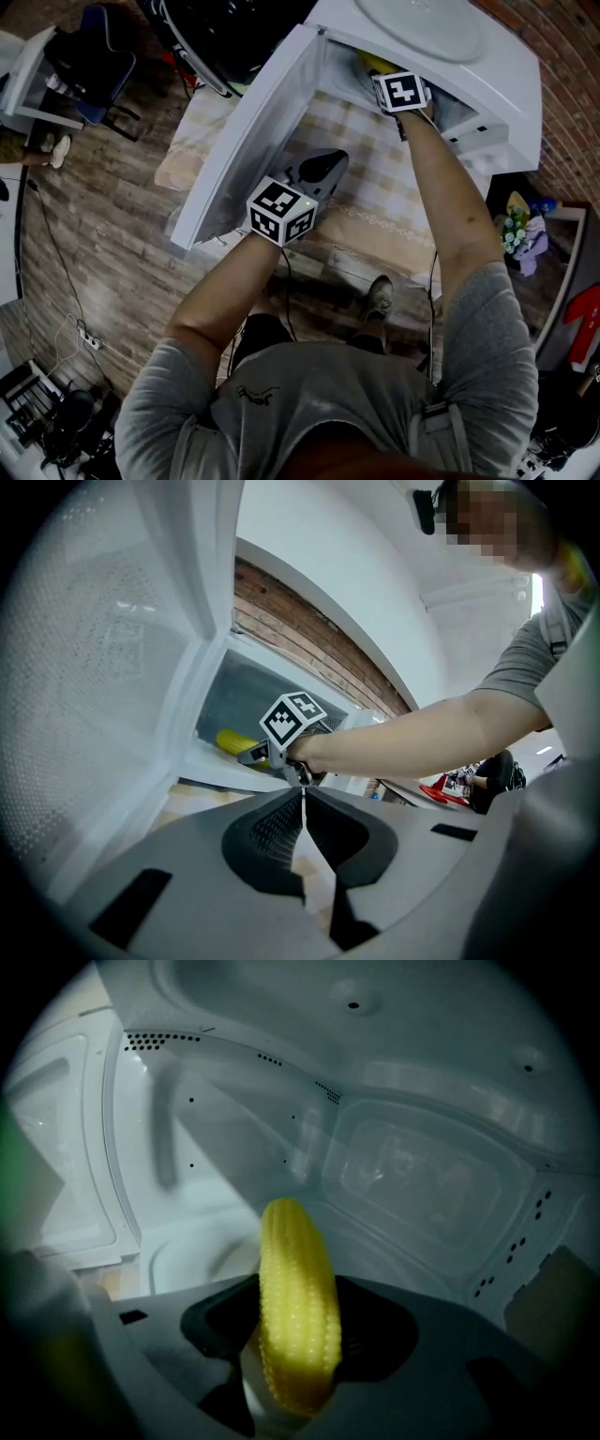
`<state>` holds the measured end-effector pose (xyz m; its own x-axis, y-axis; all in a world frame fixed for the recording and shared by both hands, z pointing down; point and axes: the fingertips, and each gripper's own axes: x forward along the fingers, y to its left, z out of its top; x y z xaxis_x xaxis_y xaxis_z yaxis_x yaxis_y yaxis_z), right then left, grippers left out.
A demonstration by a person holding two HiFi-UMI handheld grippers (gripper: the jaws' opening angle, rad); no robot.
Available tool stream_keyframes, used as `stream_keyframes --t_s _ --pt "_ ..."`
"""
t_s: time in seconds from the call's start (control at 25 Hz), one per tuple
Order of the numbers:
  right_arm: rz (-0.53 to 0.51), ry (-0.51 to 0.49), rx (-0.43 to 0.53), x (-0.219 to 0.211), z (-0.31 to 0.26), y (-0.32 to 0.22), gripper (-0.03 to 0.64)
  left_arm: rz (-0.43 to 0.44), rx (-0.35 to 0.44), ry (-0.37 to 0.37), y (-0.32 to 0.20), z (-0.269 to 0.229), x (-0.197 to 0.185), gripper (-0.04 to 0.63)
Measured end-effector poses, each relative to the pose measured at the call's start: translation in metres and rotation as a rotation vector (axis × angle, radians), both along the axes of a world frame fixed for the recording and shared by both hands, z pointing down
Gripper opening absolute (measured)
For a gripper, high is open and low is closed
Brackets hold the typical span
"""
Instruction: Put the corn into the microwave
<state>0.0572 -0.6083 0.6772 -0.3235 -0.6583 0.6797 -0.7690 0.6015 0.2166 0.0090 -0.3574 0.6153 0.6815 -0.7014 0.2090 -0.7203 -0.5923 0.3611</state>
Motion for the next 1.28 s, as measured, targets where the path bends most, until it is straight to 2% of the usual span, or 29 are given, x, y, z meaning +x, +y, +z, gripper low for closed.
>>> stream_keyframes --t_s 1.04,1.28 --pt "0.011 0.014 0.040 0.010 -0.015 0.026 0.295 -0.002 0.012 -0.020 0.021 -0.012 -0.003 0.028" --pt "-0.027 0.002 0.075 0.009 -0.031 0.049 0.299 -0.002 0.025 -0.024 0.025 -0.026 -0.001 0.028"
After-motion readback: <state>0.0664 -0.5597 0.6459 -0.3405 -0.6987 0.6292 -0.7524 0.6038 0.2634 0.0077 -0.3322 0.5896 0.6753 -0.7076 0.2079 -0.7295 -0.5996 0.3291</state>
